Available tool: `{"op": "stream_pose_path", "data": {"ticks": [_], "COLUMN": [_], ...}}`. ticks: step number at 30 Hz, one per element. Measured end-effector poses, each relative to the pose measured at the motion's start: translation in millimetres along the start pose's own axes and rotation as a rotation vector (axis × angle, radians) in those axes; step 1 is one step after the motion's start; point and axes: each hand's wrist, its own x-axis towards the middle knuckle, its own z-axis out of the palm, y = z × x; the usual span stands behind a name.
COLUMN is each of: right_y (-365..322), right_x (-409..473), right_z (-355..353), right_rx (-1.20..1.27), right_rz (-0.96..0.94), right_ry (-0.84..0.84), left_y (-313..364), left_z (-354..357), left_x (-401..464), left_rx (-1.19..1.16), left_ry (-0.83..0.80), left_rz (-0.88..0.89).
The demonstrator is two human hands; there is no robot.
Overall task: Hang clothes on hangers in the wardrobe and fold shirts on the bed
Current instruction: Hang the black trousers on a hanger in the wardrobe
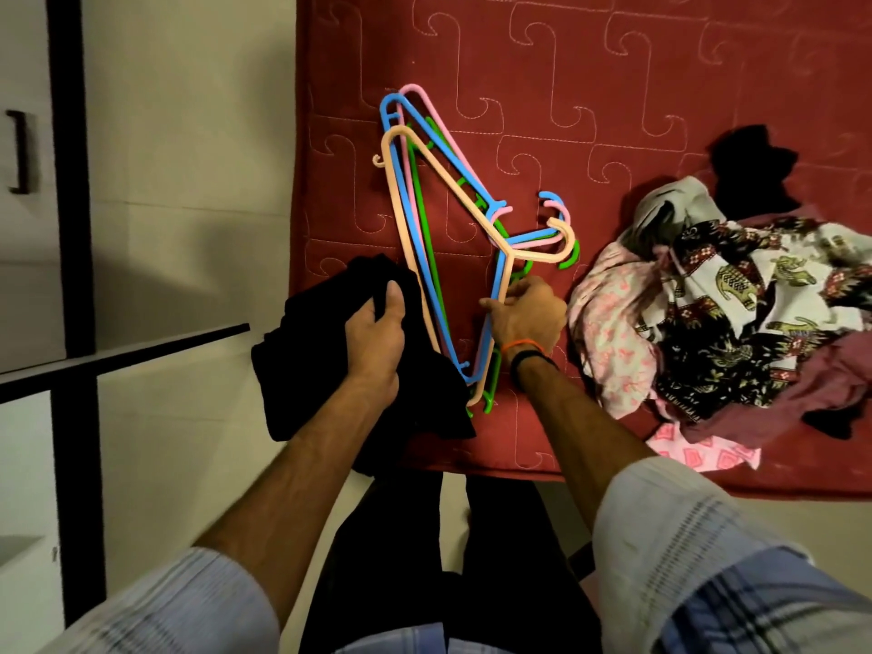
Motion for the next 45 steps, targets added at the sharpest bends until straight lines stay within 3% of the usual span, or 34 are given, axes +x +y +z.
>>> {"op": "stream_pose_path", "data": {"ticks": [5,9,14,18,23,28,38,45], "right_y": [6,9,-5,-20,-35,-38,-76,-97], "right_x": [-3,-9,-17,-25,-42,-64,-154,-262], "right_z": [-6,-6,-17,-26,-37,-57,-78,-74], "right_rx": [0.084,0.186,0.468,0.386,0.503,0.371,0.286,0.213], "right_rz": [0.027,-0.154,-0.063,-0.228,-0.276,-0.422,-0.834,-1.12], "right_ry": [0.012,0.026,-0.257,-0.271,-0.389,-0.471,-0.567,-0.73], "left_y": [0,2,4,8,12,22,17,-11], "left_z": [0,1,1,-3,-15,-40,-130,-209], "left_x": [3,2,-1,-5,-17,-55,-155,-224], "left_rx": [0.005,-0.022,-0.033,-0.031,-0.067,-0.126,-0.424,-0.692], "left_ry": [0.004,0.003,0.007,0.019,0.051,0.091,0.393,0.573], "left_rz": [0.0,-0.003,0.005,0.007,0.042,0.108,0.207,0.307]}}
